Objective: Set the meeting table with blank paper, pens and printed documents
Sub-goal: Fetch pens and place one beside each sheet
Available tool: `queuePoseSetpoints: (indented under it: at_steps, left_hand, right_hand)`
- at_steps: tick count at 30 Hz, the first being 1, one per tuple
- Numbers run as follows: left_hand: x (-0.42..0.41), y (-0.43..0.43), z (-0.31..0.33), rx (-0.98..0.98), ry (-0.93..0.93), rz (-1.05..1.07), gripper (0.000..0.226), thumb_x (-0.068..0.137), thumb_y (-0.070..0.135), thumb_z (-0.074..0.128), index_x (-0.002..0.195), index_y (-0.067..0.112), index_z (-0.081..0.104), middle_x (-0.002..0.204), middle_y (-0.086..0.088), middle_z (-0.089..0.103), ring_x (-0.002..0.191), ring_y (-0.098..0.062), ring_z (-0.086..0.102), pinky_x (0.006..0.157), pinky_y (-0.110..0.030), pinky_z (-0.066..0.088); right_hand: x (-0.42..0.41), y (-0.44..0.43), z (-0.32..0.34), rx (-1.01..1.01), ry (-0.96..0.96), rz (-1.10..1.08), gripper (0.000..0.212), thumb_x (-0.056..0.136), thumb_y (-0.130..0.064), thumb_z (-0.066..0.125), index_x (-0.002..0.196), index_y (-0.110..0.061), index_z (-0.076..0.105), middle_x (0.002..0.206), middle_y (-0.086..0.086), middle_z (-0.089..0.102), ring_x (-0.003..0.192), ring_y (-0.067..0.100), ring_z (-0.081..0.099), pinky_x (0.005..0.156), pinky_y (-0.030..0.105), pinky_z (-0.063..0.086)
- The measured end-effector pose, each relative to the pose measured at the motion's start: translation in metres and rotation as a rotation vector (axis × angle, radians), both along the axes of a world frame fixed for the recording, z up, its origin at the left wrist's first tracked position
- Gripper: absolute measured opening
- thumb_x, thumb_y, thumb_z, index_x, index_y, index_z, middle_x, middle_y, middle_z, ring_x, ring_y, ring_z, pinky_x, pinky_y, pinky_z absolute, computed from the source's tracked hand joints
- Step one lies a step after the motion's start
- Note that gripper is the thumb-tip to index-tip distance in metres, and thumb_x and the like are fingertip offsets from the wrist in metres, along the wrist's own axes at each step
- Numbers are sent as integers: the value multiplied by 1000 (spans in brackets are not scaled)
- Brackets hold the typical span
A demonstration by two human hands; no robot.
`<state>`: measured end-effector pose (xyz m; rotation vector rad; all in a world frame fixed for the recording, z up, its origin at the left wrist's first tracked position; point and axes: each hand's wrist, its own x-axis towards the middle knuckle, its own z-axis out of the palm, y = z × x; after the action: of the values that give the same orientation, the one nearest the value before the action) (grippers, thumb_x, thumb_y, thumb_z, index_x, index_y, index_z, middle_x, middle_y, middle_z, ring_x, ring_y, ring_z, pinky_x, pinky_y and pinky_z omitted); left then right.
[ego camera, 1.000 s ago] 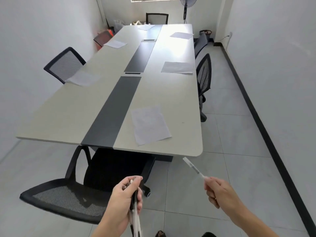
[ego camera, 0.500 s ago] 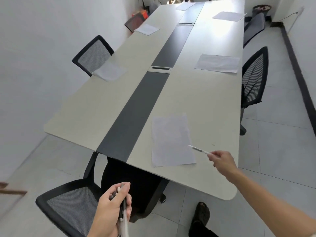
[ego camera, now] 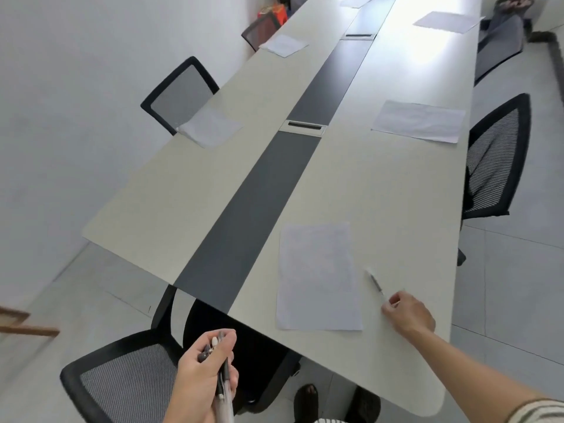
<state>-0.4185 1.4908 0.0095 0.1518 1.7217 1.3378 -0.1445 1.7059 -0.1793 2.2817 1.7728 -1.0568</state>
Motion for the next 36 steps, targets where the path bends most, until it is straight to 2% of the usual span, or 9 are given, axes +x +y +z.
queuePoseSetpoints:
  at_steps: [6, 11, 15, 19, 23, 25, 28, 33, 36]
  left_hand:
    - [-22, 33, 10, 60, -32, -208, 33, 70, 17, 74, 95, 0, 62, 52, -12, 46, 32, -20, 42, 34, -20, 37]
    - [-14, 71, 11, 139, 44, -418, 31, 69, 17, 78, 89, -2, 63, 53, -14, 50, 33, -19, 38, 34, -20, 34]
    - [22, 93, 17, 222, 18, -540, 29, 71, 11, 77, 91, -3, 60, 55, -18, 54, 31, -16, 34, 36, -19, 28]
    - [69, 110, 20, 292, 20, -621, 26, 75, 4, 75, 91, -3, 57, 58, -21, 59, 34, -19, 37, 37, -21, 29]
    - [131, 125, 22, 346, 70, -672, 22, 77, -1, 74, 87, -3, 55, 60, -21, 61, 34, -18, 35, 37, -20, 28]
    - [167, 131, 22, 374, 105, -694, 21, 77, -1, 74, 84, -3, 55, 58, -22, 61, 35, -19, 38, 35, -20, 28]
    - [230, 136, 12, 400, 167, -717, 21, 77, -1, 75, 83, -3, 55, 49, -15, 59, 45, -24, 48, 34, -20, 29]
    - [347, 150, -10, 381, 161, -779, 22, 75, -2, 75, 78, -3, 54, 59, -26, 65, 32, -20, 37, 33, -18, 27]
    - [400, 156, -15, 364, 178, -823, 22, 74, 0, 77, 77, -1, 56, 48, -15, 61, 41, -28, 47, 35, -20, 32]
  right_hand:
    - [12, -33, 14, -16, 113, -93, 28, 86, -35, 63, 112, -23, 61, 109, -3, 65, 93, 18, 61, 75, 30, 48]
    - [17, -73, 65, 126, 351, -213, 14, 86, -30, 69, 98, -22, 66, 91, -7, 69, 83, 9, 64, 70, 24, 50]
    - [27, -111, 118, 112, 627, -309, 7, 86, -20, 70, 91, -14, 69, 83, 9, 73, 68, 11, 66, 55, 22, 44]
    - [48, -135, 160, 116, 839, -396, 9, 90, -14, 67, 95, -7, 69, 81, 8, 73, 68, 12, 67, 51, 24, 43]
    - [84, -140, 180, 31, 999, -419, 28, 90, -29, 66, 101, -4, 68, 89, 11, 75, 75, 20, 71, 50, 25, 44]
    - [111, -140, 184, -18, 1065, -400, 29, 93, -31, 63, 105, -5, 67, 92, 12, 75, 79, 22, 71, 51, 26, 45]
    - [164, -138, 187, -33, 1107, -362, 32, 91, -32, 62, 108, -5, 65, 90, 10, 75, 77, 23, 69, 49, 24, 44]
    - [270, -131, 183, -23, 1026, -297, 30, 84, -33, 68, 105, -11, 69, 80, 1, 72, 63, 14, 61, 46, 21, 40]
    - [319, -127, 184, -93, 997, -290, 38, 80, -40, 72, 108, -15, 69, 82, -3, 72, 62, 9, 57, 53, 21, 41]
